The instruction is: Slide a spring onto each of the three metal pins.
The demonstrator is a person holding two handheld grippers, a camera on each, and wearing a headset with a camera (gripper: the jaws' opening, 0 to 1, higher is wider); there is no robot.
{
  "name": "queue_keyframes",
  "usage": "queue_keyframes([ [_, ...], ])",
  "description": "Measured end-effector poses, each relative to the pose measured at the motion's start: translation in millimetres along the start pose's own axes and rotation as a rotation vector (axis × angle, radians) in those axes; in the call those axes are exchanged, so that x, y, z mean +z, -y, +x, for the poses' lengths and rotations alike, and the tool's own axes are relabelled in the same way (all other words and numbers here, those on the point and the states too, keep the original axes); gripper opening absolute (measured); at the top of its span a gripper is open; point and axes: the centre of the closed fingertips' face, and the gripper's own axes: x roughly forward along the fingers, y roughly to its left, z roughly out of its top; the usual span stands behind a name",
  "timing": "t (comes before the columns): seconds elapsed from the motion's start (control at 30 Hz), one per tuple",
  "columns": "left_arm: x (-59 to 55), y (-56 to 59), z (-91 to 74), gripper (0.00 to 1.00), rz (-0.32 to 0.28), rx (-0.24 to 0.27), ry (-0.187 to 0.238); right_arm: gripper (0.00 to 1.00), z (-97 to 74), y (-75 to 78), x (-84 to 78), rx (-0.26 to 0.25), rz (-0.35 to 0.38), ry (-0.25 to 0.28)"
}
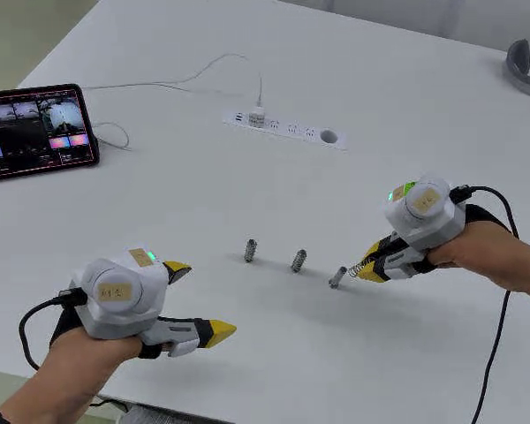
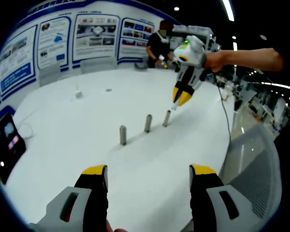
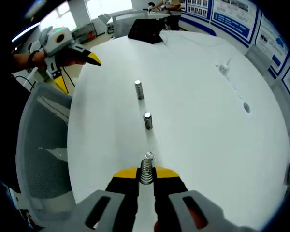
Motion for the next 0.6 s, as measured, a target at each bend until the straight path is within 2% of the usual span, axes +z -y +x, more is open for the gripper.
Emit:
queue_keyframes([
  [0.6, -2.9, -1.2, -2.8, 0.69, -0.025, 0.006, 0.002, 0.13, 12.3, 1.0, 7.8, 0.017, -0.027, -0.018],
])
